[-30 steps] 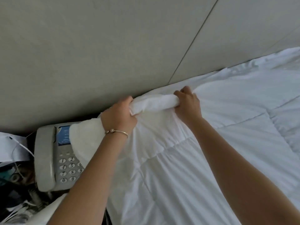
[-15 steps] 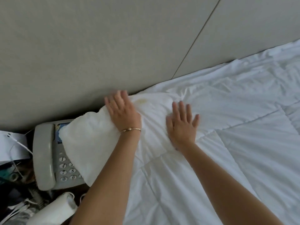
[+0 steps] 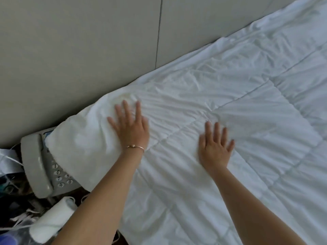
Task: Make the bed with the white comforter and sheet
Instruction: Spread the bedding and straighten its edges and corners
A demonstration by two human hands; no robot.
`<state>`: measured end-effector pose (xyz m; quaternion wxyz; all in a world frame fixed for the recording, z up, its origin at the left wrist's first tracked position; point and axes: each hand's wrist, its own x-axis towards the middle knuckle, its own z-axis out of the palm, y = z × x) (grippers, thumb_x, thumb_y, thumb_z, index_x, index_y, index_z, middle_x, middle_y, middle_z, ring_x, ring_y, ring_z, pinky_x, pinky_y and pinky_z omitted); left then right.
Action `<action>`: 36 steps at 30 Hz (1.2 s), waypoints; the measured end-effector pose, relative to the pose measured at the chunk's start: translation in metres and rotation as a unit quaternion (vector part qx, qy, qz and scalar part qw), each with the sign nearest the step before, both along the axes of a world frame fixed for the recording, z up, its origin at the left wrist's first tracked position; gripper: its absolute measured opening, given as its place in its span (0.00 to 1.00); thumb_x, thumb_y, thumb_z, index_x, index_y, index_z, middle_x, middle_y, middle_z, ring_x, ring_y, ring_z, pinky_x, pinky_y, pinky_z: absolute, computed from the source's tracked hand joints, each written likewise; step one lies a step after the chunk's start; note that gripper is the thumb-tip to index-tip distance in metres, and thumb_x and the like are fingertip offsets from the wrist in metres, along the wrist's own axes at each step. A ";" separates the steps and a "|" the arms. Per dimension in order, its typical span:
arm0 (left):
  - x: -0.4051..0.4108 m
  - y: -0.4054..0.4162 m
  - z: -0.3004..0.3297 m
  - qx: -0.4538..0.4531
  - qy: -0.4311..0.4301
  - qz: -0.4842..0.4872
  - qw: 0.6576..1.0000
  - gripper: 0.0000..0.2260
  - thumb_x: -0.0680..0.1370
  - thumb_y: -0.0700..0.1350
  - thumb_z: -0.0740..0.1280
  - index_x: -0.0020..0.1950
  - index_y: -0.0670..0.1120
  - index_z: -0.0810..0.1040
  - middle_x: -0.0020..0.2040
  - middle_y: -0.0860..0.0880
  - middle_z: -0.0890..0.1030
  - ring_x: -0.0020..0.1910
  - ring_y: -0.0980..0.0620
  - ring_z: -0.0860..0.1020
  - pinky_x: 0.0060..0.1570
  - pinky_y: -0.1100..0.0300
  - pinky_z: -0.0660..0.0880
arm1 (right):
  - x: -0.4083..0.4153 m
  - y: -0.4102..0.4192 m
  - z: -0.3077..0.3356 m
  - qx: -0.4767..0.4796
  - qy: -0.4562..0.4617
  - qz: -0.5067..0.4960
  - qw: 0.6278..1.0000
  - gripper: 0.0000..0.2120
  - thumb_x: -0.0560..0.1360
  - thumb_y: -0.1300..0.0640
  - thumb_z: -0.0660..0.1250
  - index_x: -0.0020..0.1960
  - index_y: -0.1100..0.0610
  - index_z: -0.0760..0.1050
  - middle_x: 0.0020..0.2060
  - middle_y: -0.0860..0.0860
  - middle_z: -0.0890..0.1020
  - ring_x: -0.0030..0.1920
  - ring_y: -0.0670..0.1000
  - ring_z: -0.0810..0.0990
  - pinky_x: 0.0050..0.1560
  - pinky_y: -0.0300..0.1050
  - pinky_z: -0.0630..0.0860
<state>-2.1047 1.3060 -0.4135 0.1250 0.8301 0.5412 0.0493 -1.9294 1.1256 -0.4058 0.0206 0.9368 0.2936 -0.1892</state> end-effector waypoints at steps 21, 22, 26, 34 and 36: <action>0.008 -0.308 -0.001 -0.079 0.162 -0.195 0.964 0.29 0.74 0.69 0.38 0.75 0.67 0.39 0.79 0.47 0.39 0.76 0.39 0.36 0.64 0.24 0.44 | -0.087 -0.330 0.004 -0.037 0.042 -0.088 0.995 0.27 0.79 0.35 0.38 0.74 0.34 0.28 0.75 0.42 0.31 0.76 0.49 0.31 0.74 0.60 0.34; 0.005 -0.328 0.003 -0.098 0.154 -0.182 0.966 0.31 0.73 0.71 0.39 0.76 0.66 0.41 0.79 0.45 0.41 0.76 0.37 0.37 0.64 0.25 0.42 | -0.096 -0.341 0.005 -0.036 0.046 -0.108 0.992 0.27 0.80 0.35 0.38 0.74 0.35 0.28 0.75 0.42 0.31 0.76 0.49 0.30 0.74 0.61 0.33; -0.035 -0.409 0.001 -0.072 0.138 -0.384 0.910 0.32 0.74 0.70 0.51 0.77 0.61 0.56 0.79 0.40 0.52 0.76 0.34 0.50 0.64 0.24 0.45 | -0.146 -0.385 0.003 0.010 0.039 -0.012 0.999 0.27 0.82 0.39 0.41 0.79 0.40 0.41 0.79 0.46 0.45 0.79 0.52 0.41 0.74 0.60 0.42; -0.140 -0.480 0.005 -0.057 0.149 -0.613 0.773 0.42 0.66 0.75 0.58 0.77 0.63 0.53 0.80 0.46 0.50 0.77 0.38 0.48 0.63 0.27 0.55 | -0.245 -0.501 0.000 0.040 0.025 0.016 0.999 0.31 0.78 0.36 0.52 0.78 0.42 0.54 0.79 0.48 0.54 0.78 0.54 0.53 0.73 0.60 0.54; -0.154 -0.489 0.007 -0.057 0.188 -0.659 0.726 0.49 0.62 0.75 0.63 0.78 0.63 0.47 0.80 0.46 0.44 0.77 0.39 0.43 0.67 0.28 0.48 | -0.271 -0.520 0.006 0.053 0.028 0.008 0.998 0.37 0.73 0.29 0.57 0.78 0.43 0.57 0.78 0.50 0.57 0.78 0.55 0.54 0.73 0.60 0.54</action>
